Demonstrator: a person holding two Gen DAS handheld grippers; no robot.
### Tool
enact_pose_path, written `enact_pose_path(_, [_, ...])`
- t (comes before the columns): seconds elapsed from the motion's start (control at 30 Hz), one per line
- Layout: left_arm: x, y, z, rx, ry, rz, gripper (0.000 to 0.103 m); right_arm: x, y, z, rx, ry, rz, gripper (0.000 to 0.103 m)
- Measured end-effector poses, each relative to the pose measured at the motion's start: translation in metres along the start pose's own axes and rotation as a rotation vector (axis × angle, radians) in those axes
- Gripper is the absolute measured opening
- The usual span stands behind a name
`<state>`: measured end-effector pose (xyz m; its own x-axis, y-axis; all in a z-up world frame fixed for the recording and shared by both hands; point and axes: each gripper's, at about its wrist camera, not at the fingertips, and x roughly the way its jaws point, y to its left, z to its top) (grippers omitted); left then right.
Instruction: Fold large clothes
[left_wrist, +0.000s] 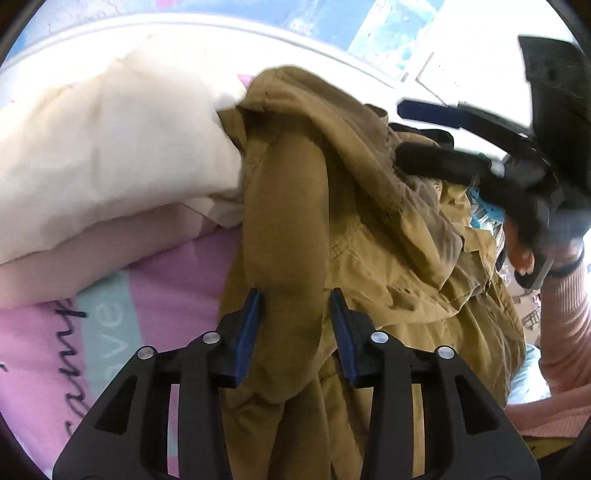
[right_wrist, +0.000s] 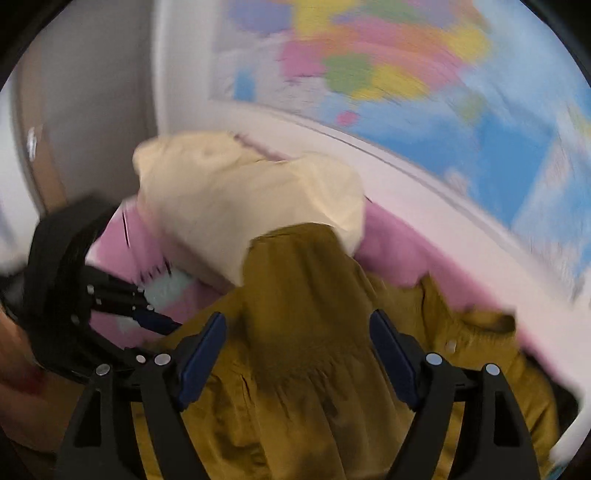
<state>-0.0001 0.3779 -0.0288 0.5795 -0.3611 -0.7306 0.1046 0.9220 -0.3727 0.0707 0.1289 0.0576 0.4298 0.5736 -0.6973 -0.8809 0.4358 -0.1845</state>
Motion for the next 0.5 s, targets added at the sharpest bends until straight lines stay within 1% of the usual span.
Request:
enact_pose_path(0.03, [0.003, -0.002, 0.0, 0.002, 0.006, 0.0, 0.022, 0.01, 0.008, 0.004, -0.037, 0.013, -0.015, 0.077])
enact_pose_path(0.07, [0.005, -0.004, -0.001, 0.009, 0.01, 0.006, 0.022, 0.02, 0.012, 0.008, -0.058, 0.03, -0.021, 0.073])
enact_pose_path(0.1, [0.003, -0.005, -0.003, 0.014, 0.008, 0.002, 0.021, 0.03, 0.014, 0.012, -0.071, 0.046, -0.026, 0.065])
enact_pose_path(0.13, [0.002, -0.007, -0.004, 0.018, 0.004, -0.008, 0.016, 0.041, 0.011, 0.016, -0.072, 0.066, -0.025, 0.061])
enact_pose_path(0.17, [-0.001, -0.01, -0.006, 0.028, -0.002, -0.01, 0.013, 0.047, 0.005, 0.019, -0.053, 0.081, -0.006, 0.048])
enact_pose_path(0.2, [-0.003, -0.011, -0.008, 0.039, -0.008, -0.007, 0.012, 0.055, -0.007, 0.026, -0.002, 0.101, 0.032, 0.025])
enact_pose_path(0.23, [-0.008, -0.013, -0.009, 0.051, -0.023, -0.004, 0.012, 0.058, -0.015, 0.031, 0.037, 0.114, 0.079, 0.02])
enact_pose_path(0.27, [-0.012, -0.014, -0.009, 0.055, -0.034, -0.011, 0.012, 0.057, -0.028, 0.038, 0.11, 0.112, 0.161, 0.015])
enact_pose_path(0.3, [-0.014, -0.012, -0.009, 0.055, -0.043, -0.015, 0.012, 0.056, -0.038, 0.043, 0.17, 0.105, 0.21, 0.012])
enact_pose_path(0.37, [-0.016, -0.016, -0.011, 0.06, -0.059, -0.018, 0.012, 0.047, -0.077, 0.048, 0.389, 0.064, 0.399, 0.007])
enact_pose_path(0.4, [-0.021, -0.015, -0.012, 0.068, -0.077, -0.014, 0.012, 0.044, -0.09, 0.047, 0.463, 0.052, 0.463, 0.007])
enact_pose_path(0.43, [-0.026, -0.015, -0.012, 0.071, -0.094, -0.021, 0.012, 0.041, -0.104, 0.045, 0.522, 0.036, 0.481, 0.007])
enact_pose_path(0.5, [-0.031, -0.015, -0.013, 0.058, -0.11, -0.043, 0.012, 0.04, -0.116, 0.038, 0.562, 0.02, 0.504, 0.008])
